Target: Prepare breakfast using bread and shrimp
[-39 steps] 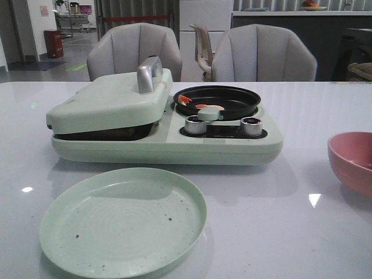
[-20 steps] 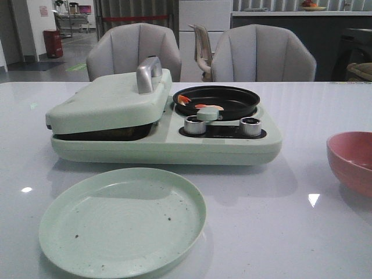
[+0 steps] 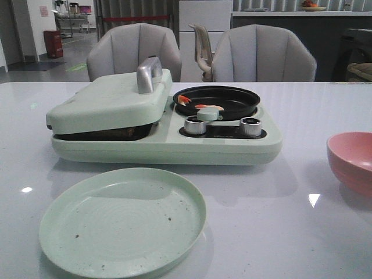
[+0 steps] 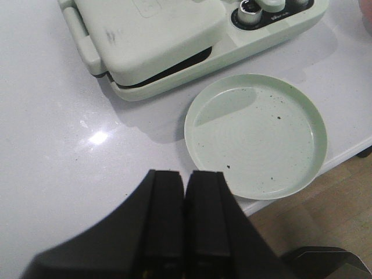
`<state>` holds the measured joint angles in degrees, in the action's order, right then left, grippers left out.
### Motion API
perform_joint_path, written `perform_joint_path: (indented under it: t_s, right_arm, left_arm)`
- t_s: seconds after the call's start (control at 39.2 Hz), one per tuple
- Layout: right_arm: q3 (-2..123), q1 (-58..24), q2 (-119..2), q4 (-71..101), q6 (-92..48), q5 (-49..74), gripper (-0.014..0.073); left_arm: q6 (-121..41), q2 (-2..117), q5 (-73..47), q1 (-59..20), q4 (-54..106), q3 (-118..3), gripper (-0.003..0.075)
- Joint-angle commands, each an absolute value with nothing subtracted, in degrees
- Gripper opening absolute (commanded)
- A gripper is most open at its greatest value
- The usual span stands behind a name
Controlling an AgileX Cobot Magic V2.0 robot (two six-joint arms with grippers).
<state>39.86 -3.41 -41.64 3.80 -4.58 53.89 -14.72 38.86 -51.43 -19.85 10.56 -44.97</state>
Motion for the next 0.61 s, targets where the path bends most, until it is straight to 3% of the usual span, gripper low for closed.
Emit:
perform_joint_path:
  t_s: [0.0, 0.23, 0.59]
  right_arm:
    - [39.09, -3.41, -36.16, 3.63, -5.12, 53.50, 0.0525]
    - [36.28, -3.41, -26.27, 3.13, -5.12, 54.79, 0.0476]
    - [36.22, -3.41, -24.16, 3.13, -4.85, 56.26, 0.0105]
  left_arm:
    - [-14.24, 38.77, -47.20, -20.26, 11.68, -46.41, 0.0101]
    - [-14.24, 38.77, -47.20, -20.26, 11.68, -46.41, 0.0101]
    - [-14.24, 38.77, -47.08, -20.26, 11.68, -46.41, 0.0101]
